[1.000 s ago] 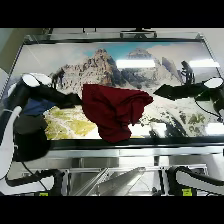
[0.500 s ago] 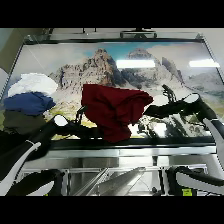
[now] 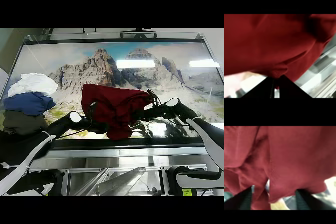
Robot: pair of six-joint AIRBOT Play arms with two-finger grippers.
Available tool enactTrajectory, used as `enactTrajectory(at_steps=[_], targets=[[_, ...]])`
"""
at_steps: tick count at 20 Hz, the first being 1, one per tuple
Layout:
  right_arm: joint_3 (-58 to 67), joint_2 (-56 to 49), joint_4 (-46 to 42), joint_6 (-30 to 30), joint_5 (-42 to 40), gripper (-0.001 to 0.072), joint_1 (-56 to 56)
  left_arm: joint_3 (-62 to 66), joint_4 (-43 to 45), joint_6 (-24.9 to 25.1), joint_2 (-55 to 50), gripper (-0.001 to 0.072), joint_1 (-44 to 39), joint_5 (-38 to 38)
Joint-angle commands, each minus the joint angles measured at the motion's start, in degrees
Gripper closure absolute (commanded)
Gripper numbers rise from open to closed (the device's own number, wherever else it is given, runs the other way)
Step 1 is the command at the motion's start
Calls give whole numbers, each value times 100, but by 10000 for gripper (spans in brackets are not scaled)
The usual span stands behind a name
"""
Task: Fold the shirts.
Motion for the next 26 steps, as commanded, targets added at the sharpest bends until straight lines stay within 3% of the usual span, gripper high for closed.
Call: enactTrajectory(at_steps=[1,2,3,6,10,13,17,22,26], targets=[[-2,-282,542,-387,-90,415,153,308,-4,4,-111,695,87,-186],[0,-280,767,-575,-79,576,155,337,4,7,-55,690,170,-264],[26,-247,916,-645,-31,680,153,343,20,9,63,691,306,-317],[317,125,660,-660,420,685,-44,345,42,20,782,691,876,-479],[1193,1539,623,-485,1401,685,-1141,577,17,22,2503,691,2507,-1338],[2070,2933,1252,-490,1550,685,-2214,1550,-208,232,3753,690,3853,-2105],[3025,4489,1943,-791,1250,685,-3333,3285,-813,509,4839,688,5353,-2253],[3344,5606,1766,-1049,87,686,-3777,5104,-568,520,4872,687,6231,-2295],[3322,4962,2044,-1043,555,685,-3748,5270,-503,518,3980,687,6212,-2468]])
